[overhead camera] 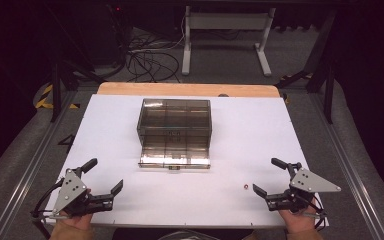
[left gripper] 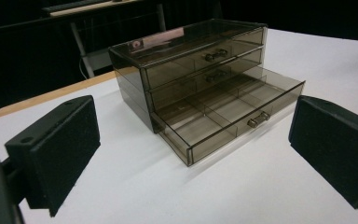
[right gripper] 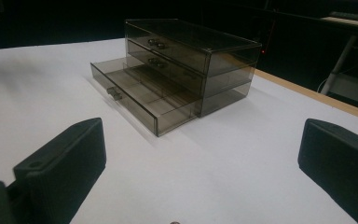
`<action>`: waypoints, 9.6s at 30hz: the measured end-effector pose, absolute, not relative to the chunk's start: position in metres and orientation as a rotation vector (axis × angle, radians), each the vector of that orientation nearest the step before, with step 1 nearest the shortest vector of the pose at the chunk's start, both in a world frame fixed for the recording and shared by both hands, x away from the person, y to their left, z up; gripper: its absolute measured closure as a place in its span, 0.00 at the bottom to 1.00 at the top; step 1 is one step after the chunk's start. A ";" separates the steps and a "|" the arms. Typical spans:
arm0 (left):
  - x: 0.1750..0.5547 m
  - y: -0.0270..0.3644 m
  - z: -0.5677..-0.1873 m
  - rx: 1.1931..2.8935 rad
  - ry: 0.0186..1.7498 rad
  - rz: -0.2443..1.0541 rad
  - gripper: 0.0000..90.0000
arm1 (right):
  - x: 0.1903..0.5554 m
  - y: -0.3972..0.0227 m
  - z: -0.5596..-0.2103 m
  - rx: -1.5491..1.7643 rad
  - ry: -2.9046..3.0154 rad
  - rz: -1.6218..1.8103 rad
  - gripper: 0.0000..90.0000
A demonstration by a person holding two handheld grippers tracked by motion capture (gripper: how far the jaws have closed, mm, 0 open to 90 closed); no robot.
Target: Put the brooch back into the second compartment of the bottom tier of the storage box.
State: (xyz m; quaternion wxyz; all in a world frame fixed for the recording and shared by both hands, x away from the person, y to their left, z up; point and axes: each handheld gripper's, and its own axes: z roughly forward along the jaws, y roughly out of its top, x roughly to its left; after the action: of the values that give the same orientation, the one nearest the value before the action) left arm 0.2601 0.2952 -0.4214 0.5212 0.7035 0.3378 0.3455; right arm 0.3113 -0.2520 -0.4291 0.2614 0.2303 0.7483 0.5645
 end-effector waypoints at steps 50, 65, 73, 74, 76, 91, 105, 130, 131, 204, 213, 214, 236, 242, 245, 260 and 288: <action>0.261 0.294 -0.421 1.706 0.808 0.837 0.03 | 0.346 -0.238 -0.406 0.664 2.088 1.481 0.01; 0.261 0.294 -0.422 1.706 0.808 0.837 0.03 | 0.363 -0.230 -0.402 0.684 2.118 1.471 0.00; 0.262 0.294 -0.422 1.708 0.809 0.836 0.03 | 0.369 -0.231 -0.409 0.720 2.149 1.569 0.00; 0.262 0.294 -0.422 1.708 0.809 0.837 0.03 | 0.369 -0.231 -0.409 0.720 2.149 1.569 0.00; 0.262 0.294 -0.422 1.706 0.808 0.836 0.03 | 0.369 -0.233 -0.408 0.725 2.173 1.569 0.00; 0.262 0.293 -0.422 1.711 0.809 0.836 0.03 | 0.365 -0.226 -0.398 0.648 2.342 1.376 0.17; 0.262 0.293 -0.422 1.709 0.810 0.836 0.03 | 0.370 -0.216 -0.397 0.619 2.514 1.190 0.17; 0.262 0.293 -0.422 1.711 0.809 0.837 0.03 | 0.375 -0.207 -0.400 0.578 2.672 0.980 0.35; 0.262 0.293 -0.422 1.712 0.809 0.837 0.03 | 0.376 -0.205 -0.402 0.580 2.694 0.955 0.36; 0.262 0.293 -0.422 1.714 0.807 0.835 0.04 | 0.383 -0.172 -0.436 0.519 2.953 0.347 0.89; 0.262 0.293 -0.422 1.712 0.807 0.835 0.04 | 0.383 -0.172 -0.436 0.519 2.953 0.350 0.89; 0.262 0.293 -0.422 1.715 0.806 0.835 0.04 | 0.383 -0.172 -0.436 0.520 2.953 0.350 0.89; 0.262 0.293 -0.422 1.715 0.807 0.834 0.03 | 0.381 -0.173 -0.435 0.527 2.935 0.382 0.90; 0.263 0.293 -0.422 1.716 0.807 0.835 0.04 | 0.380 -0.176 -0.425 0.534 2.898 0.483 0.90; 0.262 0.293 -0.422 1.715 0.807 0.835 0.04 | 0.379 -0.178 -0.421 0.543 2.873 0.522 0.90; 0.262 0.293 -0.422 1.716 0.808 0.836 0.04 | 0.377 -0.187 -0.404 0.552 2.730 0.780 0.90; 0.263 0.294 -0.422 1.715 0.809 0.836 0.04 | 0.375 -0.199 -0.386 0.639 2.515 1.227 0.90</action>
State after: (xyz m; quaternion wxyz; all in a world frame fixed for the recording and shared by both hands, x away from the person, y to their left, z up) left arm 0.2626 0.2936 -0.4223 0.5094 0.7121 0.3360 0.3470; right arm 0.3748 -0.1986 -0.3860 0.1349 0.2206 0.8682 0.4236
